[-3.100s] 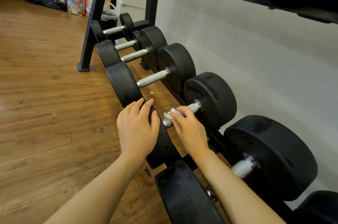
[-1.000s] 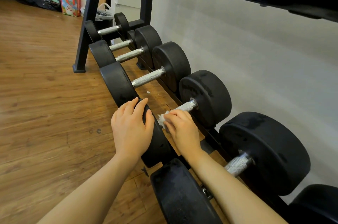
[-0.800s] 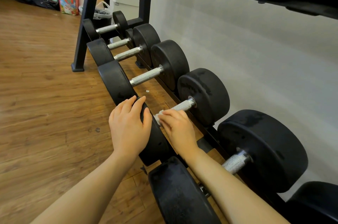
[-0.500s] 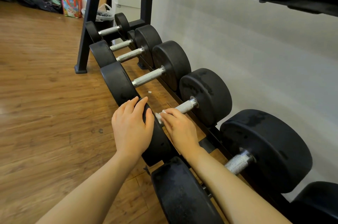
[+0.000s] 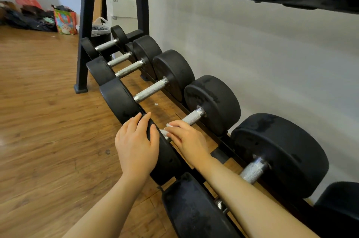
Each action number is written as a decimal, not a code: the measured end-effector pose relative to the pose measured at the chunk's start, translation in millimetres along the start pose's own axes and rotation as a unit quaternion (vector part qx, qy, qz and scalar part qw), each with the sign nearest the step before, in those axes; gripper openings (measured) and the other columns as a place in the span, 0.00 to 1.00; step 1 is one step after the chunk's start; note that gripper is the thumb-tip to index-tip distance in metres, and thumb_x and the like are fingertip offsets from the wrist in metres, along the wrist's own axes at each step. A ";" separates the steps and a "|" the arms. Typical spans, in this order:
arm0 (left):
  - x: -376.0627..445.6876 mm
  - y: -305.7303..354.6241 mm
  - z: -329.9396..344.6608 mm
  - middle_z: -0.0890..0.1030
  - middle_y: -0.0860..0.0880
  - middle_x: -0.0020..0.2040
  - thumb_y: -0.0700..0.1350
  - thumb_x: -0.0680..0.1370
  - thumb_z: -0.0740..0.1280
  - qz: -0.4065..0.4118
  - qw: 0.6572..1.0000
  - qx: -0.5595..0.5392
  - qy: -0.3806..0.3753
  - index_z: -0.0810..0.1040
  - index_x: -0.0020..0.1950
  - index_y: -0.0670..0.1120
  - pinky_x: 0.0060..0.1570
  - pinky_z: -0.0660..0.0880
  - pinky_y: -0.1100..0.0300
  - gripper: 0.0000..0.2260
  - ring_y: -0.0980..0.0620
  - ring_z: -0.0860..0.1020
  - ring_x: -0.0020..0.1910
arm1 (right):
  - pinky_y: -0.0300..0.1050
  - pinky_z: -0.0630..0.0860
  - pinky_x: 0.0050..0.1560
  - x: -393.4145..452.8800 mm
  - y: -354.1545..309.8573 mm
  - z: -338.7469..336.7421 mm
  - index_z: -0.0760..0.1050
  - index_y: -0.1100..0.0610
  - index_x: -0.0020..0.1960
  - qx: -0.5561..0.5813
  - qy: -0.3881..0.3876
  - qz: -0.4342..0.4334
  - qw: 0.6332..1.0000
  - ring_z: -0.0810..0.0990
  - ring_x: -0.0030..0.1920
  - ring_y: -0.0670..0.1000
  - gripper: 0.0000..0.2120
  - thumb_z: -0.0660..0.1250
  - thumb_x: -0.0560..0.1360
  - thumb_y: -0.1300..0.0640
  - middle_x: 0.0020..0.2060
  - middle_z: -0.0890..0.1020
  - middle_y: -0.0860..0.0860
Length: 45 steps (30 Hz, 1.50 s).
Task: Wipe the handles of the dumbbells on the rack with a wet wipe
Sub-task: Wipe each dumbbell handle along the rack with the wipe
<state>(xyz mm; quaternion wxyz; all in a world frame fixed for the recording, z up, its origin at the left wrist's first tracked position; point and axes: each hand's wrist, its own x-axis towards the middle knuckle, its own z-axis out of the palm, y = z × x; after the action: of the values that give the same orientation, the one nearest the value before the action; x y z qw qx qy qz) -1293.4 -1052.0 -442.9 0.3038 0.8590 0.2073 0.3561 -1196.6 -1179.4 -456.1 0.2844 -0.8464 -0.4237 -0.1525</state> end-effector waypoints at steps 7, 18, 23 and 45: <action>-0.8 -0.3 0.1 0.77 0.47 0.67 0.52 0.79 0.56 0.008 1.000 0.002 0.006 0.77 0.68 0.48 0.68 0.67 0.41 0.21 0.46 0.72 0.68 | 0.47 0.78 0.40 -0.9 -1.2 -0.6 0.76 0.54 0.55 -0.020 -0.020 -0.013 1.000 0.75 0.44 0.47 0.10 0.62 0.78 0.50 0.48 0.72 0.48; -0.6 -0.6 1.1 0.77 0.47 0.68 0.52 0.79 0.55 0.004 1.000 0.007 0.000 0.76 0.69 0.48 0.69 0.66 0.41 0.22 0.46 0.71 0.70 | 0.48 0.77 0.46 -3.0 -0.2 -5.6 0.79 0.55 0.58 0.015 -0.019 0.002 1.000 0.76 0.47 0.48 0.10 0.66 0.78 0.56 0.47 0.76 0.49; -0.9 0.0 0.0 0.77 0.47 0.67 0.53 0.79 0.55 0.003 1.000 0.005 -0.001 0.76 0.69 0.48 0.69 0.66 0.41 0.22 0.46 0.71 0.69 | 0.51 0.78 0.47 -1.4 1.4 -7.3 0.80 0.56 0.57 0.011 0.006 0.019 1.000 0.77 0.47 0.50 0.10 0.65 0.78 0.57 0.46 0.77 0.51; -1.0 2.5 -4.7 0.76 0.47 0.69 0.53 0.80 0.54 -0.012 1.000 0.002 -0.019 0.75 0.70 0.48 0.70 0.65 0.44 0.22 0.46 0.70 0.71 | 0.35 0.73 0.52 -5.8 -6.0 -11.5 0.79 0.59 0.58 0.036 0.010 0.056 0.998 0.74 0.50 0.44 0.12 0.69 0.75 0.62 0.49 0.72 0.44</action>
<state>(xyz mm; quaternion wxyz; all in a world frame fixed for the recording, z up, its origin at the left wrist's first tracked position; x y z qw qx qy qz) -1297.2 -1052.6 -439.1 0.3099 0.8640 0.2123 0.3352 -1205.0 -1187.1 -447.8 0.3272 -0.8563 -0.3779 -0.1298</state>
